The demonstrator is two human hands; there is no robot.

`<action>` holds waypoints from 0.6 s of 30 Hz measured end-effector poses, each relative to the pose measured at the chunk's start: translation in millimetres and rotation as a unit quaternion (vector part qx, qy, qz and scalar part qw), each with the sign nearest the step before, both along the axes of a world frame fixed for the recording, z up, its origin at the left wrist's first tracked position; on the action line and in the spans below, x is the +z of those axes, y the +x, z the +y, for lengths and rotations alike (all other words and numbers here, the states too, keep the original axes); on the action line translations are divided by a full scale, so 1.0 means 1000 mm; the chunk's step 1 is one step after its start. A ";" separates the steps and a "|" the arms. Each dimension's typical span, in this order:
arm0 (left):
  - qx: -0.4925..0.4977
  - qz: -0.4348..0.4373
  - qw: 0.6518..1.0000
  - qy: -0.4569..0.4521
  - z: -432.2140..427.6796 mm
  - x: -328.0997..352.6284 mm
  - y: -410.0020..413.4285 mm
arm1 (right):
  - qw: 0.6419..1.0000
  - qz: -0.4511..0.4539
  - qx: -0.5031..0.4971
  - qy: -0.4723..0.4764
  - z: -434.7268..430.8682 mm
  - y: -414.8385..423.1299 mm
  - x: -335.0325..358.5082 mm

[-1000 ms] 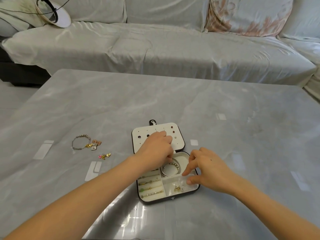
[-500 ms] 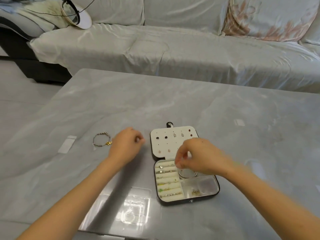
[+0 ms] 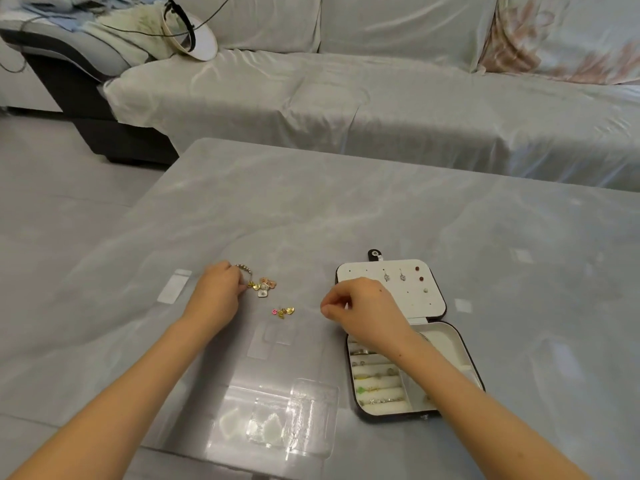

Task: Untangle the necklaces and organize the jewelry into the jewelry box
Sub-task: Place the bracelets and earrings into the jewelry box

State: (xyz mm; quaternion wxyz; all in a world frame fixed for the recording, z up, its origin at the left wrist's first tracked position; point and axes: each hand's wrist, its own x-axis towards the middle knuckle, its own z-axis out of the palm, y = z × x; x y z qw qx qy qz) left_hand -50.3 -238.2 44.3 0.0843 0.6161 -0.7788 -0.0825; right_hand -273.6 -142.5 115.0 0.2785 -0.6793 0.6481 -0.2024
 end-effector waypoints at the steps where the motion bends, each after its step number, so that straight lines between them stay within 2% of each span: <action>1: -0.012 -0.019 1.000 -0.002 0.000 0.001 0.001 | 1.000 -0.009 -0.009 -0.003 0.004 -0.006 0.002; 2: -0.019 -0.031 0.999 -0.007 0.000 0.004 0.000 | 1.000 -0.020 -0.020 -0.006 0.008 -0.014 0.005; 4: -0.008 0.001 1.000 -0.026 0.005 0.015 -0.007 | 0.997 -0.050 -0.058 -0.016 0.018 -0.036 0.011; 7: -0.020 0.130 0.991 -0.032 0.026 0.046 -0.038 | 0.985 -0.089 -0.146 -0.038 0.035 -0.078 0.019; 9: -0.074 0.206 0.976 0.013 0.048 0.066 -0.072 | 0.975 -0.094 -0.196 -0.041 0.047 -0.103 0.023; 11: -0.136 0.237 0.958 0.084 0.066 0.079 -0.109 | 0.970 -0.091 -0.224 -0.040 0.054 -0.121 0.022; 14: -0.219 0.204 0.940 0.165 0.081 0.076 -0.161 | 0.969 -0.076 -0.231 -0.034 0.062 -0.133 0.018; 18: -0.241 0.115 0.950 0.162 0.083 0.052 -0.201 | 0.976 -0.051 -0.212 -0.023 0.065 -0.133 0.007</action>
